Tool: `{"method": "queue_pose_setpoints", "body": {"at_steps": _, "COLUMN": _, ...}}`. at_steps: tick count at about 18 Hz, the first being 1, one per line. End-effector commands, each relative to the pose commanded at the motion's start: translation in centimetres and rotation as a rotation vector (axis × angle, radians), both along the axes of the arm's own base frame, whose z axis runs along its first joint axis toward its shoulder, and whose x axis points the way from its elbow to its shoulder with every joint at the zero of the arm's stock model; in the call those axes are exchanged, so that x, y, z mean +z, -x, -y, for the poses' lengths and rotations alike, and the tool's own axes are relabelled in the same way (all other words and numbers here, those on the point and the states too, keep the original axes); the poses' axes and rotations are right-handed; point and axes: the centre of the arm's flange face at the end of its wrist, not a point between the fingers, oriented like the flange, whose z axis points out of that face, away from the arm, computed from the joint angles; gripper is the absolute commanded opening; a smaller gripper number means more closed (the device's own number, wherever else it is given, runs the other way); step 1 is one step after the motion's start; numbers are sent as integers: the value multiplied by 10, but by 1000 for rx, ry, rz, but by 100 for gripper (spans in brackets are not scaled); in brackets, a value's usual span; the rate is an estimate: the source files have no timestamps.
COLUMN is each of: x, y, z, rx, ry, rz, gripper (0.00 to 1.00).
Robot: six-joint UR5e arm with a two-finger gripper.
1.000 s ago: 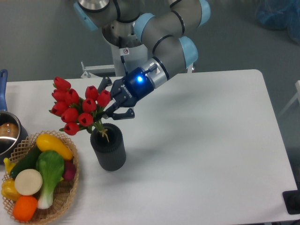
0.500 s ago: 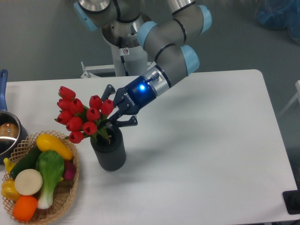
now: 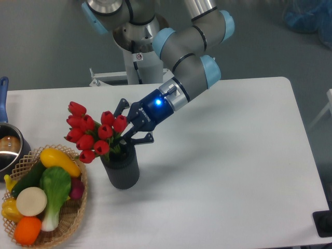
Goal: Insert the flowers into the vase
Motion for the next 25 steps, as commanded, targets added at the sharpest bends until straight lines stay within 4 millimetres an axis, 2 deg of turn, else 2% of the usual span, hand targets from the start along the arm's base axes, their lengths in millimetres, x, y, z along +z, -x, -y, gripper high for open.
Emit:
{"method": "queue_pose_setpoints", "body": {"at_steps": 1, "x": -1, "y": 0, "z": 0, "rx": -2, "ry": 0, "rz": -5, "gripper": 49}}
{"method": "queue_pose_setpoints", "body": {"at_steps": 3, "x": -1, "y": 0, "z": 0, "rx": -2, "ry": 2, "rz": -6, "gripper": 72}}
{"method": "queue_pose_setpoints", "body": {"at_steps": 5, "x": -3, "y": 0, "z": 0, "rx": -3, "ry": 13, "rz": -13, "gripper": 80}}
{"method": "queue_pose_setpoints", "body": {"at_steps": 6, "x": -3, "y": 2, "z": 2, "rx": -1, "ry": 19, "rz": -18, "gripper": 88}}
{"method": "queue_pose_setpoints", "body": {"at_steps": 7, "x": -3, "y": 2, "z": 2, "rx": 1, "ry": 20, "rz": -19, "gripper": 91}}
{"method": "queue_pose_setpoints", "body": {"at_steps": 12, "x": -3, "y": 12, "z": 10, "rx": 22, "ry": 32, "rz": -31, "gripper": 99}}
{"method": "queue_pose_setpoints", "body": {"at_steps": 15, "x": -3, "y": 20, "z": 17, "rx": 39, "ry": 60, "rz": -49, "gripper": 100}}
{"method": "queue_pose_setpoints", "body": {"at_steps": 16, "x": 1, "y": 30, "z": 26, "rx": 65, "ry": 60, "rz": -49, "gripper": 100}}
{"method": "queue_pose_setpoints", "body": {"at_steps": 20, "x": 15, "y": 44, "z": 46, "rx": 110, "ry": 80, "rz": -101, "gripper": 100}}
{"method": "queue_pose_setpoints", "body": {"at_steps": 25, "x": 33, "y": 66, "z": 85, "rx": 172, "ry": 302, "rz": -309, "gripper": 100}}
